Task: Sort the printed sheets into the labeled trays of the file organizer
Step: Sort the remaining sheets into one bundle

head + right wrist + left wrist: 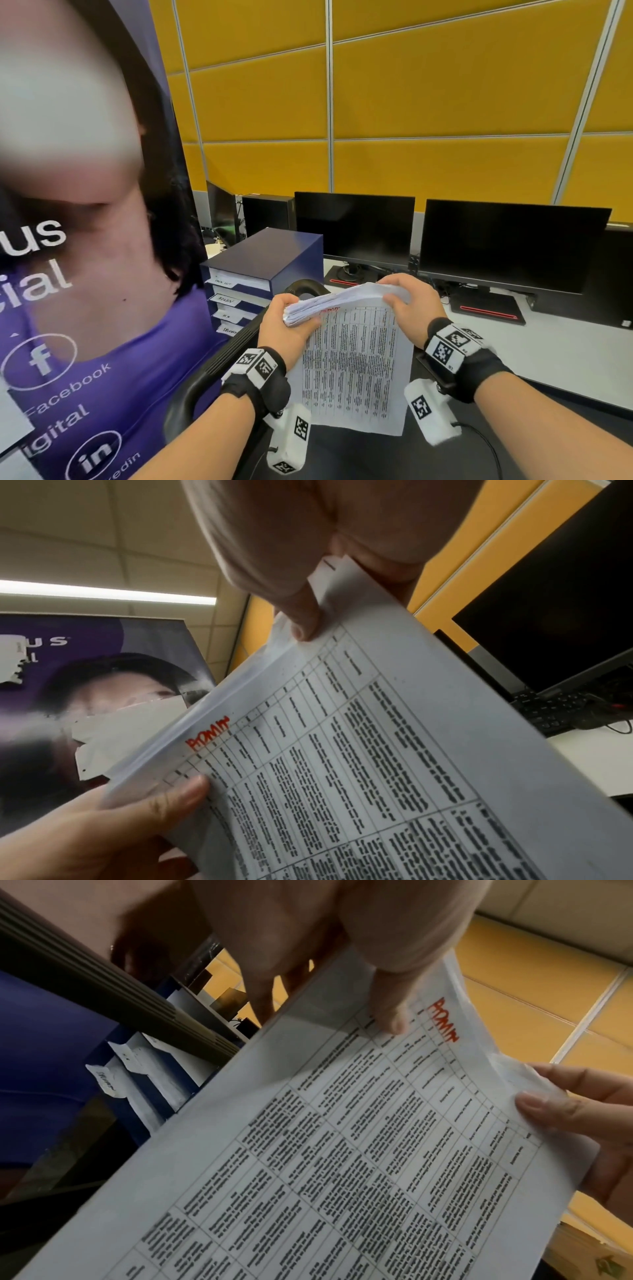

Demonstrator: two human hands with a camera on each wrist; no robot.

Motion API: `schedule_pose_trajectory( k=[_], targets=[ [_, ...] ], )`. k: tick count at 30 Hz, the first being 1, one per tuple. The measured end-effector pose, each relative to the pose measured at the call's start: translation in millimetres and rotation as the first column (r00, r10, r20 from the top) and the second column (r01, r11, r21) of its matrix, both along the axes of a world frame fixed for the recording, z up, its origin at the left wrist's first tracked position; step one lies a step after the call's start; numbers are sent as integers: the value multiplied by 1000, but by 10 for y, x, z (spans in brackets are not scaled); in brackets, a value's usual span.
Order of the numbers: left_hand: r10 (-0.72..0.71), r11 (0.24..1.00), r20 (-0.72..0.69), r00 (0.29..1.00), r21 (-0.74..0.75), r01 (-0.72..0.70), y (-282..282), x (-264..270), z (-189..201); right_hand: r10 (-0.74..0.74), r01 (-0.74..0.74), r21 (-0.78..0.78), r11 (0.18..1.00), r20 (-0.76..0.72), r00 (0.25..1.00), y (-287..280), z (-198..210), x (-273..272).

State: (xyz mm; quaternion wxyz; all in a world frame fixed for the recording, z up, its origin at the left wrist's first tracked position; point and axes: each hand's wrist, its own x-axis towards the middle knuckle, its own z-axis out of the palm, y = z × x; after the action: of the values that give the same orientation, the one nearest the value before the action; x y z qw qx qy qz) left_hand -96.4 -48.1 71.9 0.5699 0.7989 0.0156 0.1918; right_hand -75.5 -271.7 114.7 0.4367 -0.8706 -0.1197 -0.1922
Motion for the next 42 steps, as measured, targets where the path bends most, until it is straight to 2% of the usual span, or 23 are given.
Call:
schedule_pose_trajectory(
  k=[2,4,9,12,15,19,22,26,30,33,42],
  targets=[
    [33,998,-1,999,62,-33,20,20,6,-8,9,63,998,-11,1000,-3,-3,5],
    [44,997,-8,999,59,-44,48,28,1,-17,19,117,993,-14,1000,-4,-1,7],
    [1,1000,-25,1000,27,0,64,4,17,-12,13,33,999,-48,999,-6,37,7],
    [4,998,-10,1000,59,-3,50,-25,4,-30,32,53,998,-48,998,1,43,16],
    [56,997,-19,998,62,-54,85,-34,15,-36,45,178,983,-53,998,17,18,12],
    [49,999,-49,998,20,-48,140,-38,19,4,75,369,926,-208,978,-66,-166,65],
    [35,999,-46,998,37,-33,149,-67,31,38,47,297,954,-276,960,-86,-399,107],
    [-62,995,4,998,79,62,75,-148,115,15,50,244,969,-258,966,-32,-422,64],
    [8,970,126,992,241,-38,22,-194,185,25,37,229,973,-265,964,-49,-400,25],
    [11,935,163,987,347,-68,27,-209,225,45,22,234,972,-273,961,-67,-378,-4],
    [20,893,120,993,444,-72,63,-177,331,67,-20,173,985,-270,961,-94,-375,-5]
  ],
)
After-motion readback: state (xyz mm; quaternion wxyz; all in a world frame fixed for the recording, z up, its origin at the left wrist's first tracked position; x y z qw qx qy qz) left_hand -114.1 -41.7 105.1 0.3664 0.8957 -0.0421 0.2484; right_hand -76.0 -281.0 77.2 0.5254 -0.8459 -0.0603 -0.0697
